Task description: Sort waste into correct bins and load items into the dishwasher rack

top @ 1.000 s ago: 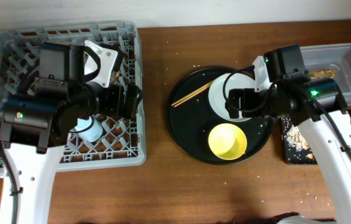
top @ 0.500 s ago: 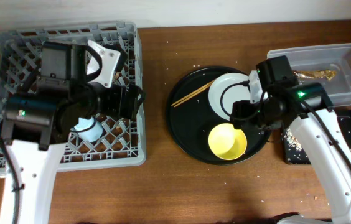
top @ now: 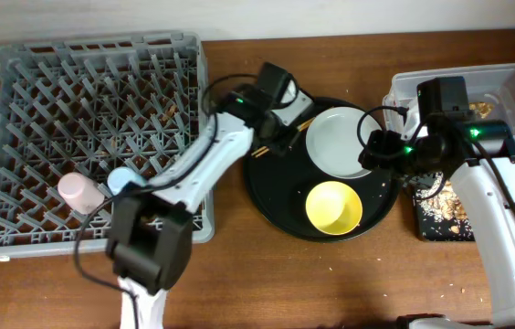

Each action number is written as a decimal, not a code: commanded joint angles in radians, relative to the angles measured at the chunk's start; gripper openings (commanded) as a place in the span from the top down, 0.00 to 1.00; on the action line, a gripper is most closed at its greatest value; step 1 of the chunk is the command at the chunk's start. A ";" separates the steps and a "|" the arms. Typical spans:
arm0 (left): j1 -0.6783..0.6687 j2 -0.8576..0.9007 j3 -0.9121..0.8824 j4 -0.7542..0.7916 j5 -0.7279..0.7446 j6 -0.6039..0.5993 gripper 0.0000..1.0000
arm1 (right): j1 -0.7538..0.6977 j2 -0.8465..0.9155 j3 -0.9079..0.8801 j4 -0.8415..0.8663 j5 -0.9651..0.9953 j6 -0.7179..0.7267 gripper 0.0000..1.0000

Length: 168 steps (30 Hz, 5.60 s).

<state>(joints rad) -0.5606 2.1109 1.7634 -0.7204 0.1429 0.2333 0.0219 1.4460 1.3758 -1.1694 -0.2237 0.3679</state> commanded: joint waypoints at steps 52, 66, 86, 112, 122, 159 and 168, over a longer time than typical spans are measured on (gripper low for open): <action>-0.010 0.143 0.005 0.217 -0.149 0.030 0.59 | -0.003 0.000 -0.002 -0.002 -0.008 0.007 0.19; -0.013 0.234 0.005 0.178 -0.142 0.030 0.60 | -0.003 0.000 -0.002 -0.001 -0.008 0.007 0.19; -0.007 0.248 0.085 0.170 -0.196 0.027 0.55 | -0.003 0.000 -0.002 -0.001 -0.008 0.007 0.20; 0.108 -0.035 0.220 -0.272 -0.258 -0.282 1.00 | -0.003 0.000 -0.002 -0.001 -0.008 0.007 0.20; 0.344 0.049 0.183 -0.310 -0.136 -0.284 0.94 | -0.003 0.000 -0.002 0.007 -0.008 0.008 0.19; 0.328 0.156 0.216 -0.426 -0.251 -0.495 0.93 | -0.003 0.000 -0.002 -0.001 -0.011 0.007 0.19; 0.328 0.148 0.219 -0.434 -0.251 -0.494 0.94 | -0.003 0.000 -0.002 -0.001 -0.011 0.007 0.19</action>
<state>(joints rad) -0.2371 2.2650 1.9808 -1.1473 -0.1200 -0.2550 0.0219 1.4460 1.3739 -1.1702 -0.2295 0.3702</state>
